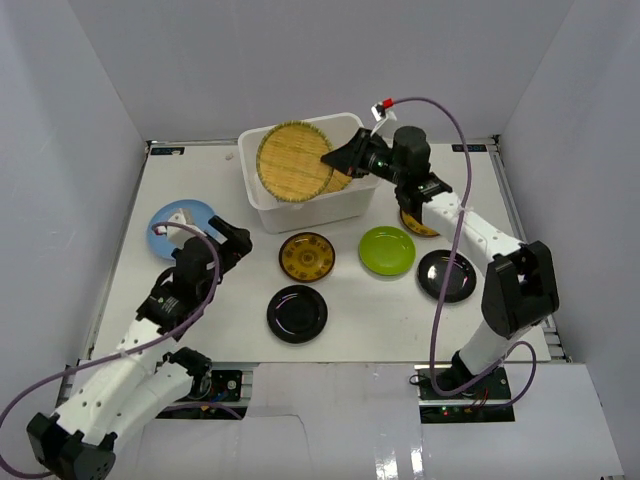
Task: Place the plates into the plastic bin on the countertop
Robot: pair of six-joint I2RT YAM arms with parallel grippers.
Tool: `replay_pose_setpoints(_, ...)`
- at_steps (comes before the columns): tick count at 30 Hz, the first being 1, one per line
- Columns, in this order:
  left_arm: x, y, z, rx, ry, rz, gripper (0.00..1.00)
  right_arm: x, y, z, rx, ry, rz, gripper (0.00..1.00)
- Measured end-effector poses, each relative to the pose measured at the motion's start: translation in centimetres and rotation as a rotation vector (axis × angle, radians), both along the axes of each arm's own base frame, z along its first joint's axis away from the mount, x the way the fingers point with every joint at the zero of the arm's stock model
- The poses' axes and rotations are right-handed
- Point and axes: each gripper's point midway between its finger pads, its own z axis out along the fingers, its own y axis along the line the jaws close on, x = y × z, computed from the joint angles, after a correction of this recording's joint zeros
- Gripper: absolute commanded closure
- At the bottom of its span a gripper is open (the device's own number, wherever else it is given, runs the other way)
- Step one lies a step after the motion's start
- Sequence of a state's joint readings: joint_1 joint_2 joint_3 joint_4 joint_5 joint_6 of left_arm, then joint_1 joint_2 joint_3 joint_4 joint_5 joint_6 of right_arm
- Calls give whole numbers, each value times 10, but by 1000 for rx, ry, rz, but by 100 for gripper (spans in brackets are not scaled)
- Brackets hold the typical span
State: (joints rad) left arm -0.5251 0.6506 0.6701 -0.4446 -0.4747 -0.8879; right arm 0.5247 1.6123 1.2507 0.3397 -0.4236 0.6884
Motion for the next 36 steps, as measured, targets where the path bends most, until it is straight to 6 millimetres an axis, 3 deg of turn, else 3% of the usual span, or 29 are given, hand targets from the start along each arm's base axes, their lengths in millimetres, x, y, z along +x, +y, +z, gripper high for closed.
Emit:
replay_pose_setpoints(4,22,11,-29,58,90,75,2,59,-16,30,9,-56,-95,92)
replay_pose_setpoints(6,33,25,-41,53,129,126,2,87,-22,31,-9,-56,-138,92)
replay_pose_setpoints(9,44,54,-56,2,166,209,2,121,-27,16,-63,-36,-191,92)
replay_pose_setpoints(12,42,95,-78,-51,199,332,2,141,-29,-20,-138,16,-216,92)
replay_pose_setpoints(18,29,138,-127,-155,291,487,2,146,-30,-100,-267,158,-216,91)
replay_pose_setpoints(21,22,146,-149,-185,333,531,2,144,-31,-124,-305,210,-211,80)
replay_pose_setpoints(22,21,148,-154,-192,344,542,2,143,-31,-128,-311,217,-211,64)
replay_pose_setpoints(25,26,157,-165,-213,366,573,2,145,-31,-127,-310,206,-215,34)
replay_pose_setpoints(28,30,166,-179,-231,398,602,2,145,-32,-126,-317,192,-212,15)
replay_pose_setpoints(32,47,176,-177,-247,379,616,2,141,-33,-116,-321,164,-201,13)
replay_pose_setpoints(36,64,182,-178,-251,385,620,11,122,-39,-91,-304,130,-193,13)
